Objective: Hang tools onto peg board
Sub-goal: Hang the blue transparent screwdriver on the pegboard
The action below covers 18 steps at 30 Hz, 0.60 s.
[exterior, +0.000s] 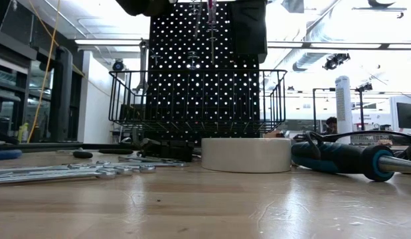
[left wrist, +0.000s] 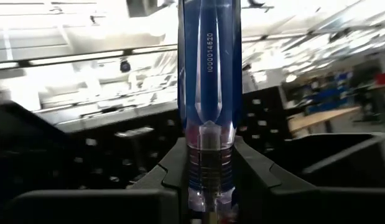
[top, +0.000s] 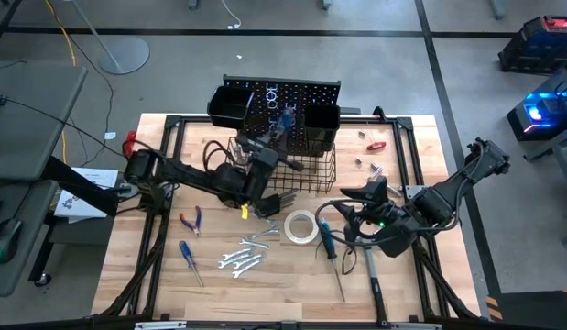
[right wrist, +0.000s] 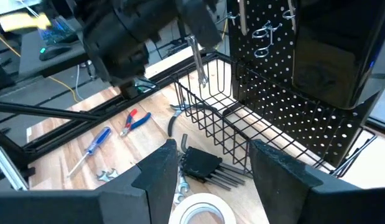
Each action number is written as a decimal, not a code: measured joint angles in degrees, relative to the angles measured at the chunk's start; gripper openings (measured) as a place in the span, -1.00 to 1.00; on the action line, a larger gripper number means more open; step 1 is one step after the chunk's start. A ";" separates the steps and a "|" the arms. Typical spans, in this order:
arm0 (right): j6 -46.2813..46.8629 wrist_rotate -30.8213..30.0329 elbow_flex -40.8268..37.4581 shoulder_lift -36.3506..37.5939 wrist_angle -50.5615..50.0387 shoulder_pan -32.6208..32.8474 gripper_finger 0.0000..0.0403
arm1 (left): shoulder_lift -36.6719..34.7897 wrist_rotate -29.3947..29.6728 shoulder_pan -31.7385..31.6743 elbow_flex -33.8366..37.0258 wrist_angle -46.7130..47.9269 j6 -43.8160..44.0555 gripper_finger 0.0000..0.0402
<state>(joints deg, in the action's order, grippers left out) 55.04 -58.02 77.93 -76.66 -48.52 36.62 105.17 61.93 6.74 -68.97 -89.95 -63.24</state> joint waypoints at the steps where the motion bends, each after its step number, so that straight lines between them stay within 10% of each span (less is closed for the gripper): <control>1: -0.02 -0.04 0.00 0.00 -0.27 0.00 -0.07 | -0.54 0.83 -0.08 0.00 0.00 -1.00 -0.64; 18: 0.13 -0.58 0.00 0.00 -2.07 -0.64 -0.07 | -0.55 -3.81 -6.13 6.73 0.00 14.48 -0.64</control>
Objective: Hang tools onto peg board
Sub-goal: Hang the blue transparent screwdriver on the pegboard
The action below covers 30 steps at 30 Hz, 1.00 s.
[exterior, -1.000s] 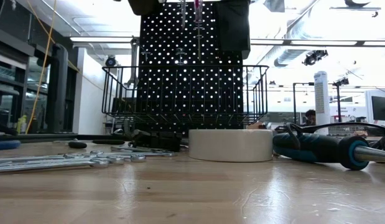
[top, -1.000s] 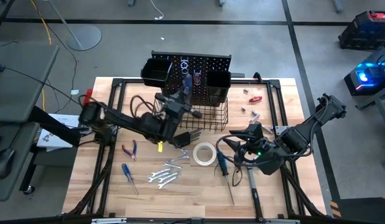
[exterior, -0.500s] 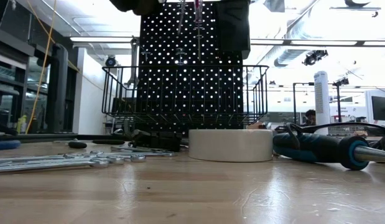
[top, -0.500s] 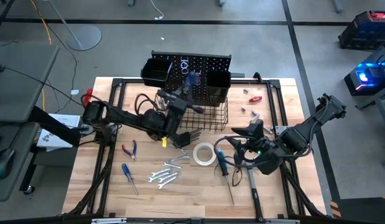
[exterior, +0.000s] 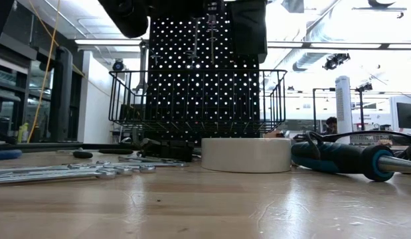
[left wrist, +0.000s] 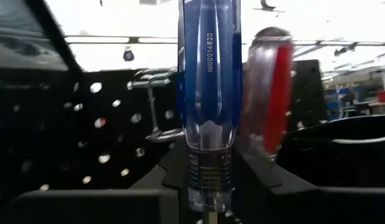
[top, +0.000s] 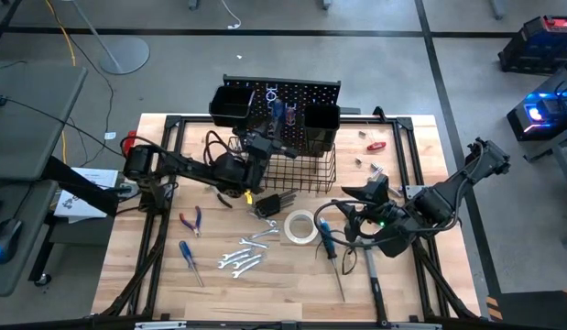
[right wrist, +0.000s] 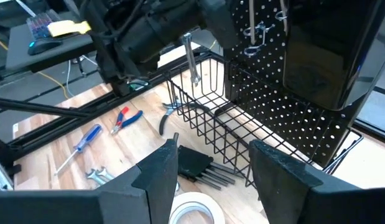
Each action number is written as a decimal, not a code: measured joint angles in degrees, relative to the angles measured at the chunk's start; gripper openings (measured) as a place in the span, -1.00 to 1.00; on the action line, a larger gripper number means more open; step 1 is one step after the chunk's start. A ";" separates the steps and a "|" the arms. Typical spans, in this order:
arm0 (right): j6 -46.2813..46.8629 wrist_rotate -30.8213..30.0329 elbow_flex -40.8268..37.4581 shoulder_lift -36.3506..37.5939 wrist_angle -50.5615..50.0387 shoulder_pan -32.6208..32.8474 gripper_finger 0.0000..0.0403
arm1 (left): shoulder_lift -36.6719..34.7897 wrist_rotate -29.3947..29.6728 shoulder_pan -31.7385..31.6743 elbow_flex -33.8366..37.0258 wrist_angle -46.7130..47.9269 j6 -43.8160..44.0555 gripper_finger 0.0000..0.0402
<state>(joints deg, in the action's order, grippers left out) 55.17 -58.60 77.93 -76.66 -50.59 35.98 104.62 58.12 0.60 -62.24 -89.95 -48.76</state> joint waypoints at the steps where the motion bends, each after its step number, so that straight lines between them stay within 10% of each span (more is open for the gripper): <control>1: -0.03 -0.22 0.00 0.00 0.02 -0.02 -0.07 | 0.00 -0.43 0.24 -0.50 0.02 -0.53 -0.64; 14: 0.19 -1.05 0.00 0.00 0.26 -0.50 -0.07 | -0.78 -0.85 3.43 -3.11 -0.01 -15.61 -0.64; 30: 0.00 -1.15 0.00 0.00 0.29 -0.50 -0.07 | -0.74 -1.88 0.09 2.45 -0.02 -3.82 -0.64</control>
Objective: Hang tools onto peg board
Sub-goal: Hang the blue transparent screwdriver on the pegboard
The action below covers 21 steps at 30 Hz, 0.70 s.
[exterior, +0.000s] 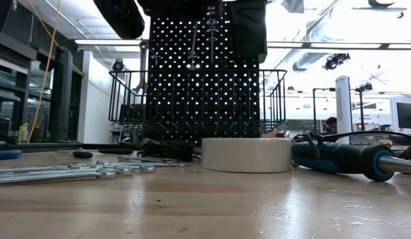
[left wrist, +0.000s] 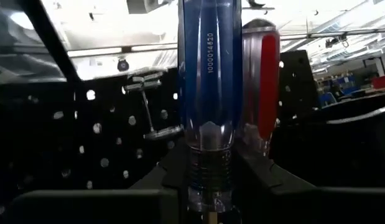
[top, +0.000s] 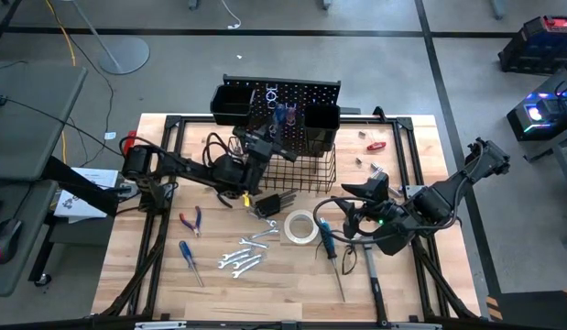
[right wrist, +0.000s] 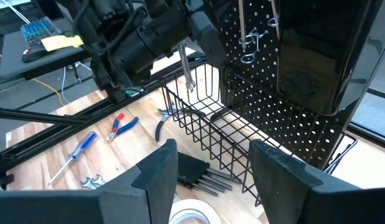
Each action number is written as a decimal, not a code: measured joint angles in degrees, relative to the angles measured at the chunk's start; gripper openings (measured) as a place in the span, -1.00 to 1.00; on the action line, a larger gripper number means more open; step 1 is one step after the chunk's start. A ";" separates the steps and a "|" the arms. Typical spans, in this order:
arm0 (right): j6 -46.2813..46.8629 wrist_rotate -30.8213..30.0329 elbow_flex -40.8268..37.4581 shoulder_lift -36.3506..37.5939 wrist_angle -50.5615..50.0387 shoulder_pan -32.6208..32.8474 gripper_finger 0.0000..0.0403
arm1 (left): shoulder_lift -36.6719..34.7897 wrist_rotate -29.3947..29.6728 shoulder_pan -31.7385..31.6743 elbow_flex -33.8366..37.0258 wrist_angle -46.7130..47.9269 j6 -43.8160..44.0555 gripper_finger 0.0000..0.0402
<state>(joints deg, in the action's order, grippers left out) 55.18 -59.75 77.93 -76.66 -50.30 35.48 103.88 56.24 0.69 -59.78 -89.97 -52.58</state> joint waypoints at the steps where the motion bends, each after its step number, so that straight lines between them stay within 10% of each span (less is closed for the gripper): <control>1: -0.02 -0.02 0.00 0.00 -0.11 0.00 -0.07 | 0.00 -0.25 -0.14 -0.04 -0.02 -0.54 -0.64; 21: -0.53 -0.20 0.00 0.00 -0.29 -0.22 -0.07 | 0.00 5.62 -1.93 -0.03 0.95 8.49 -0.58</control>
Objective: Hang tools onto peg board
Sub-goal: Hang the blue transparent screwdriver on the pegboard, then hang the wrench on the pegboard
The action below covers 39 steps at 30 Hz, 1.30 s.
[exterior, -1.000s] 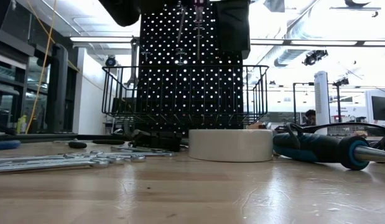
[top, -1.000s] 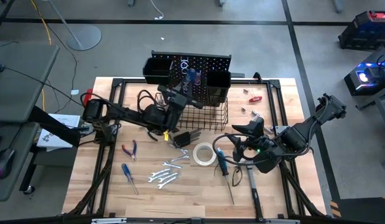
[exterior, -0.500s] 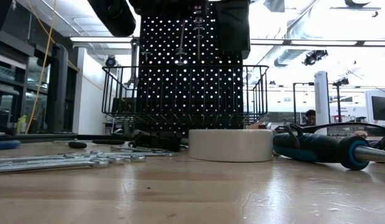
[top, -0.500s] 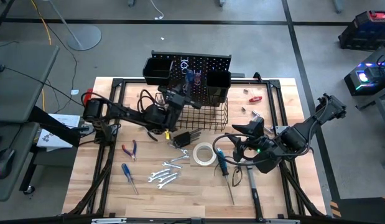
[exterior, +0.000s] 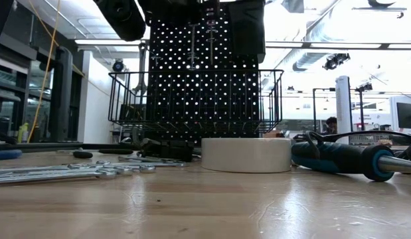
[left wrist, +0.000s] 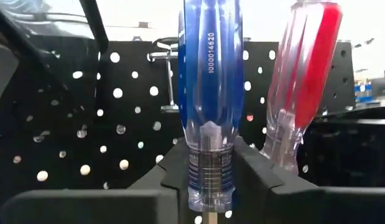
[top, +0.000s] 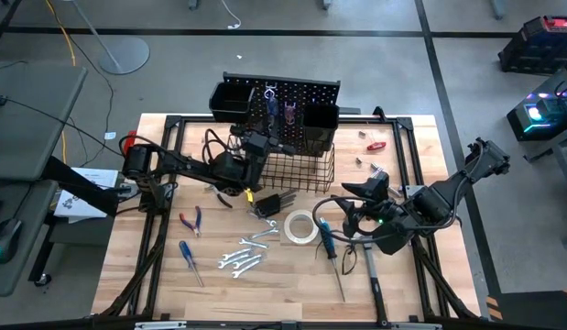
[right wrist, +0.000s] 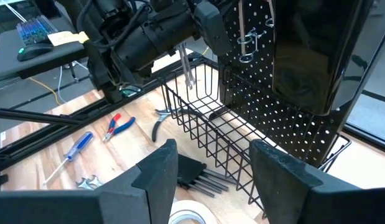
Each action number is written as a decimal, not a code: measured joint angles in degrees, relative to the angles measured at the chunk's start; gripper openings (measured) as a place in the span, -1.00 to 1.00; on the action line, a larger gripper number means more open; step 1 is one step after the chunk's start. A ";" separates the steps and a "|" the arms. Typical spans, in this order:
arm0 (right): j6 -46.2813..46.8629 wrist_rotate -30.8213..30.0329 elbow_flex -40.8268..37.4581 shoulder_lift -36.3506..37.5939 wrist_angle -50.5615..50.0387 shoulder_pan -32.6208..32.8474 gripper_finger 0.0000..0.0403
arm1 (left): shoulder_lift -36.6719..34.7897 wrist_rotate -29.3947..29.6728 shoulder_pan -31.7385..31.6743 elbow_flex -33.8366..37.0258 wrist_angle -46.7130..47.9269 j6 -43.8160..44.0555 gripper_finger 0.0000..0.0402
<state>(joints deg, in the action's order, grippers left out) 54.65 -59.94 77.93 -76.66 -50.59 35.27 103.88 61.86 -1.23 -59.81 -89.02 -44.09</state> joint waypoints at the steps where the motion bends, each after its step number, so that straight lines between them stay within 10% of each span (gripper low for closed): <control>1: -0.26 0.00 0.00 0.00 0.03 0.00 -0.07 | 0.00 0.61 0.00 0.00 0.67 0.00 -0.51; 10: -0.73 0.13 0.00 0.00 0.66 0.00 -0.07 | -0.02 2.08 -0.05 0.00 2.15 0.05 0.10; 18: -0.98 0.14 0.00 0.00 0.66 0.00 -0.07 | -1.34 3.73 5.13 0.00 1.65 -3.26 0.14; 31: -1.15 0.11 0.00 0.00 0.71 0.00 -0.07 | -4.25 28.08 22.96 0.00 1.49 -12.94 0.14; 39: -1.99 0.14 -0.02 0.04 2.11 0.00 -0.07 | -12.35 28.06 39.88 -0.32 -0.78 7.15 0.14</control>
<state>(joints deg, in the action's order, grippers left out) 52.66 -59.80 77.91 -76.62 -48.47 35.27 91.52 89.91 38.65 -60.13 -89.80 -36.95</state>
